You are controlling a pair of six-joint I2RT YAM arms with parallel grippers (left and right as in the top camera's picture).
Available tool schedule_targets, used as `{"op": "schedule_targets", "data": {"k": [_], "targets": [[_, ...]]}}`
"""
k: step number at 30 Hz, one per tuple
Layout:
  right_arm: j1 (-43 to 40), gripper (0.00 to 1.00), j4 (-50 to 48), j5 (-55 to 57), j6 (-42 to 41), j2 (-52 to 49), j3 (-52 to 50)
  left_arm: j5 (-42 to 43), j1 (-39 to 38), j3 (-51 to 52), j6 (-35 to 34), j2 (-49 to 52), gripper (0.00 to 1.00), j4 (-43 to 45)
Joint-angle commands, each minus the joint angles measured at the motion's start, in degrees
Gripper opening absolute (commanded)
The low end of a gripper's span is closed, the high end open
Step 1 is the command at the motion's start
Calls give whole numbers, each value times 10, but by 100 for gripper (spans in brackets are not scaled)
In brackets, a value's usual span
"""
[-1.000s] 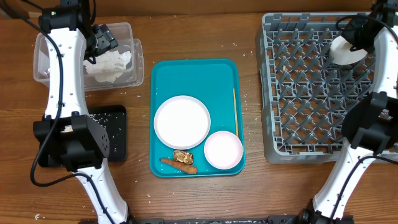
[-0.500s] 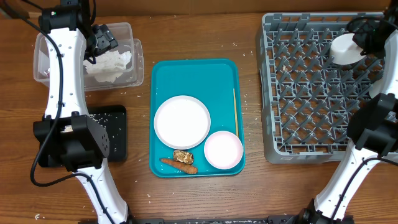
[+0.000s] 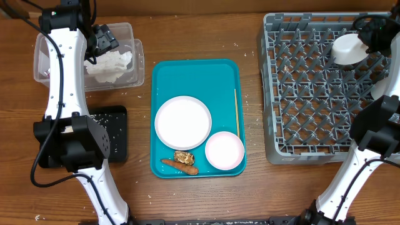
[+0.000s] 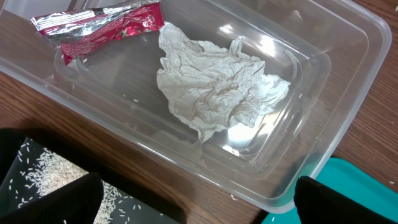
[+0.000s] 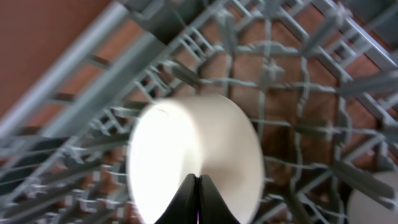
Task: Sort waste into correct bins and load items into the dishwasher
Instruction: 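Adjust the bowl upright in the rack with the right gripper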
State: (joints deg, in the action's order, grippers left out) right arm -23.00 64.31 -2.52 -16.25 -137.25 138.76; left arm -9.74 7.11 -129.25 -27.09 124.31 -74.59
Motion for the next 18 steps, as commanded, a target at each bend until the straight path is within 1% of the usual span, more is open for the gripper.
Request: {"op": "schedule_targets", "data": {"k": [1, 10, 18], "targets": [[10, 4, -7, -21, 2, 12, 16, -10, -4, 2, -8, 8, 100, 0], [11, 4, -11, -15, 2, -22, -11, -10, -4, 2, -8, 8, 100, 0], [11, 4, -4, 45, 2, -19, -10, -10, -4, 2, -8, 8, 100, 0]]}}
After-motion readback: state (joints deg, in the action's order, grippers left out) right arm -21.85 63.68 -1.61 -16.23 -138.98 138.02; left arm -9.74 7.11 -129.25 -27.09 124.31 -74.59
